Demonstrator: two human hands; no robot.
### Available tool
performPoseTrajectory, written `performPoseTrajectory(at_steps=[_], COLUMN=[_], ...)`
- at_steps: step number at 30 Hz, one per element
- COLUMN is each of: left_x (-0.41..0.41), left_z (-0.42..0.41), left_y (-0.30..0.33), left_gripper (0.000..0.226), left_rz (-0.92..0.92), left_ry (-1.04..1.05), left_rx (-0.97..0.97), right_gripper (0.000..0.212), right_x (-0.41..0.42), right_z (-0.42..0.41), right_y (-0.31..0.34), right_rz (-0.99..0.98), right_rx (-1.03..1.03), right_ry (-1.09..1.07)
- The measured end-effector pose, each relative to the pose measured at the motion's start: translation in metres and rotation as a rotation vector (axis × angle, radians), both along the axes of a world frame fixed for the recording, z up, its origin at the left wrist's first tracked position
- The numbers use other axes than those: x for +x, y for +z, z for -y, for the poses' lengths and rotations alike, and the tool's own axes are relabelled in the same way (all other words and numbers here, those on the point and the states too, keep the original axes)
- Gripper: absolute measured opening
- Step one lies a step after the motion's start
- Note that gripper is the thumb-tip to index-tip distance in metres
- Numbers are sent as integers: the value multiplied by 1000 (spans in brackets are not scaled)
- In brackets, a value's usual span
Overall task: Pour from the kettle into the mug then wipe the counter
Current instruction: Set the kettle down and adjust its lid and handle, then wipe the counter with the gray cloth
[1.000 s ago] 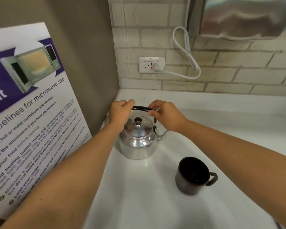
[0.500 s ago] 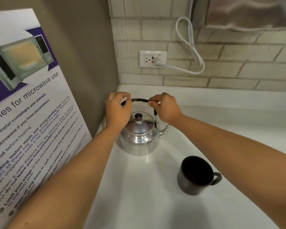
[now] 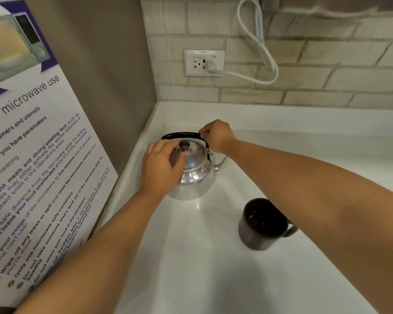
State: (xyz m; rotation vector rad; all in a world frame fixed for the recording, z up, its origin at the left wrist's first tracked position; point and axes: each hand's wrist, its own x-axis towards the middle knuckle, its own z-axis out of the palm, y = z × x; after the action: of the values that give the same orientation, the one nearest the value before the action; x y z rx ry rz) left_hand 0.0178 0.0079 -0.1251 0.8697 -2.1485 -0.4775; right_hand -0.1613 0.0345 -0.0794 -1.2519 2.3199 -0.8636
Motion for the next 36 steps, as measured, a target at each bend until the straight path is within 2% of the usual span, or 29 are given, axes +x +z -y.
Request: performPoseTrajectory(at_steps=[6, 9, 11, 16, 20, 24, 27, 30, 32, 34, 36], left_x=[-1, 0, 0, 5, 14, 34, 60, 94, 115, 123, 122], left_z=[-4, -6, -9, -30, -70, -115, -148, -176, -190, -196, -198], left_y=[10, 14, 17, 25, 18, -3, -27, -54, -69, -77, -80], left_gripper=[31, 32, 34, 34, 29, 33, 38, 52, 60, 61, 60], left_rz=[25, 73, 94, 55, 52, 96, 216, 410, 499, 492, 455], left_ry=[-23, -19, -16, -14, -64, -129, -154, -158, -144, -129, -114], left_rx=[-78, -89, -89, -112, -141, -101, -24, 61, 108, 131, 155], right_gripper=[28, 33, 39, 35, 29, 31, 42, 58, 63, 64, 64], right_x=[-1, -1, -2, -7, -12, -22, -26, -14, 7, 33, 68], right_z=[-6, -17, -36, -129, -237, -337, -403, -449, -462, -457, -435], right_y=[0, 8, 23, 55, 40, -14, -59, -96, -112, -117, -118], right_rz=[25, 3, -35, 0, -96, -247, -374, -334, -296, -322, -366], right_rx=[31, 94, 61, -235, -276, -135, 194, 492, 499, 452, 409], right_ry=[-2, 56, 98, 58, -22, -221, -333, -348, -349, -314, -184])
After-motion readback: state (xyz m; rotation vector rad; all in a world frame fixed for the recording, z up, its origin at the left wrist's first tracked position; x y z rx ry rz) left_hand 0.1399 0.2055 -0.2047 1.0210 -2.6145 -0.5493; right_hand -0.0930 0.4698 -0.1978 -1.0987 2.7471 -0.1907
